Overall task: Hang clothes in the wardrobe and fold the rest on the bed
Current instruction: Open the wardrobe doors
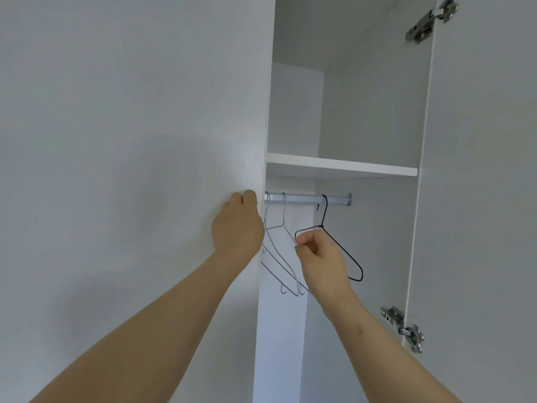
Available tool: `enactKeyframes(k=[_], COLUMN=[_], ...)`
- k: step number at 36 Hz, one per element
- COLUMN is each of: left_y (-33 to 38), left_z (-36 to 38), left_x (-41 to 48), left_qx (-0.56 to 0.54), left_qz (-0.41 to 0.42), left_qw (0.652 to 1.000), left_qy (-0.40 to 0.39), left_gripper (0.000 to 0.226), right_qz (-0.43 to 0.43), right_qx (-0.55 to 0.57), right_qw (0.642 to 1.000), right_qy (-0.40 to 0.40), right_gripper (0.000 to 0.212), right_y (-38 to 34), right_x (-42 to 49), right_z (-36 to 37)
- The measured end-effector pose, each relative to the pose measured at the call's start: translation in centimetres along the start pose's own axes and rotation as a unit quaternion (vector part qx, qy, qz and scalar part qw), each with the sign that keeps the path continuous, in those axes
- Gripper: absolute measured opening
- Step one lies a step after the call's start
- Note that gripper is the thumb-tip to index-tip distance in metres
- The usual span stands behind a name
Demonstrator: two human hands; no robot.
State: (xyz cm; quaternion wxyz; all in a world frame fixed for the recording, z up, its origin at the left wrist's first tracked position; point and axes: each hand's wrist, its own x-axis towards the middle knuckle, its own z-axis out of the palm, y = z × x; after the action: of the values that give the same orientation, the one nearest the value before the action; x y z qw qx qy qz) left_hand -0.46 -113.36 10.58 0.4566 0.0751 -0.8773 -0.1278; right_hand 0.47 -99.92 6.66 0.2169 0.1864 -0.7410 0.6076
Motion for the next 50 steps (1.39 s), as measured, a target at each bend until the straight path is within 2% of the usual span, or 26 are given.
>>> enactKeyframes(k=[6, 12, 17, 24, 29, 34, 41, 46, 50], left_y=[0.8, 0.9, 0.6, -0.5, -2.2, -3.8, -6.5, -8.3, -9.6], left_z=[-2.9, -8.0, -12.4, -17.5, -20.8, -23.9, -26.9, -29.3, -31.1], left_x=[-2.9, -6.9, -10.2, -13.5, -15.7, -17.9, -21.3, -22.9, -23.6], left_qx=[-0.041, -0.146, -0.239, -0.325, -0.342, -0.337, -0.319, -0.299, -0.307], left_qz=[0.002, 0.005, -0.012, -0.055, -0.066, -0.085, -0.117, -0.144, -0.163], left_qw=[0.998, 0.987, 0.968, 0.942, 0.934, 0.933, 0.933, 0.932, 0.917], left_qy=[0.048, 0.068, 0.071, 0.065, 0.073, 0.094, 0.120, 0.146, 0.196], left_gripper=[0.022, 0.018, 0.022, 0.031, 0.028, 0.028, 0.031, 0.044, 0.029], right_qz=[0.015, 0.010, -0.011, -0.063, -0.095, -0.118, -0.149, -0.163, -0.176], right_qx=[0.043, 0.096, 0.154, 0.196, 0.191, 0.191, 0.212, 0.225, 0.220], right_qw=[0.999, 0.992, 0.973, 0.929, 0.892, 0.860, 0.825, 0.808, 0.792], right_qy=[-0.027, -0.083, -0.172, -0.307, -0.398, -0.458, -0.502, -0.520, -0.541], right_gripper=[0.023, 0.026, 0.028, 0.041, 0.053, 0.053, 0.053, 0.054, 0.055], right_y=[-0.1, -2.0, -4.7, -8.5, -10.4, -12.2, -14.4, -16.0, -16.9], right_x=[-1.6, -4.5, -8.0, -12.7, -14.8, -16.6, -19.3, -21.1, -22.7], right_z=[-0.2, -0.1, 0.2, -0.4, -0.6, 1.2, 5.3, 8.5, 11.1])
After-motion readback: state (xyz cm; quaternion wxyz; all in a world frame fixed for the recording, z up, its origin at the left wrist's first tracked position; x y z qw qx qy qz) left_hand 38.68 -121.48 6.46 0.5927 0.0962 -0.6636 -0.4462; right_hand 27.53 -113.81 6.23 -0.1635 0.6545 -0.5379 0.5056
